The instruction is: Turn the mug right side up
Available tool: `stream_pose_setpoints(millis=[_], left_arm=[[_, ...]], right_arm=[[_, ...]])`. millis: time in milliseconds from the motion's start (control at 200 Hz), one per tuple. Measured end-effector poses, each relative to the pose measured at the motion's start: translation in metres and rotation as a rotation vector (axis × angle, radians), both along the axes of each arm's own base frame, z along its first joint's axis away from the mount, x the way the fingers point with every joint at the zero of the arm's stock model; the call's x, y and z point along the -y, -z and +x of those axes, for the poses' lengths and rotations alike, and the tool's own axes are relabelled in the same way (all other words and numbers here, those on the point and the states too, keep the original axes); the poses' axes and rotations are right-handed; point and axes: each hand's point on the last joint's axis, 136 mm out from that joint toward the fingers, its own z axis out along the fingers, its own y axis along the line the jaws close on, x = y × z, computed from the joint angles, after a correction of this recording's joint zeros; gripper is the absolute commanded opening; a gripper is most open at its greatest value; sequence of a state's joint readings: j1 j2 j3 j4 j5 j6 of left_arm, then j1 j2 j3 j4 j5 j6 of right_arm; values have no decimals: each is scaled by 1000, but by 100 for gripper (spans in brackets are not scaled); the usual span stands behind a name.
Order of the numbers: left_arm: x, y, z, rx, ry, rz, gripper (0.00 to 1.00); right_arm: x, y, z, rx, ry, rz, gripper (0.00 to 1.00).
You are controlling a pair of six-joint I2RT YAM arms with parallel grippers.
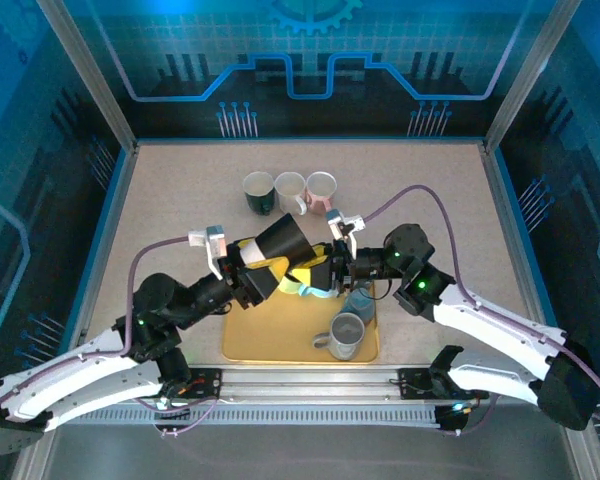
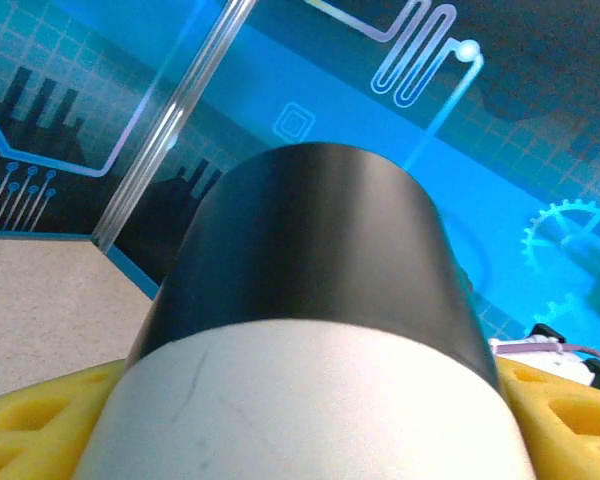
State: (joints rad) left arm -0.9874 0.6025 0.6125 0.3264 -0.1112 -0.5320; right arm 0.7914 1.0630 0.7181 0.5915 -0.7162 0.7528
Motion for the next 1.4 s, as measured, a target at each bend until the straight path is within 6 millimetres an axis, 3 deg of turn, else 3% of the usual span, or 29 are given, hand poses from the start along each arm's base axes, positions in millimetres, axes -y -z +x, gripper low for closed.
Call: stream_pose_setpoints(millis=[75,195,455,565,730,880,1090,1225,1400], left_arm=[[0,-1,0,-6,4,-8,65],[0,0,0,-10,5,-2,99],[-13,3,5,-15,-77,105,99],[-22,0,12,-31,-148,215,99],[-21,4,25,-42,-209,436,99],[-16,40,34,-53,-213,646,99],[-19,66,33,-21,-209,757,99],[-21,79,32,-2,-201,795,99],[-22,82,31,13,-199,809,99]], right_arm=[[0,-1,0,-5,1,5,0],[1,1,1,-16,10,-5,0],[23,18,15,-63,141,-149,0],[46,12,47,-38,345,-262,0],[94,20,116,1,715,-523,0],[136,69,171,9,922,-840,0],[188,139,219,-66,1051,-1127,0],[198,178,244,-52,1064,-1265,0],[192,223,268,-61,1009,-1380,0]])
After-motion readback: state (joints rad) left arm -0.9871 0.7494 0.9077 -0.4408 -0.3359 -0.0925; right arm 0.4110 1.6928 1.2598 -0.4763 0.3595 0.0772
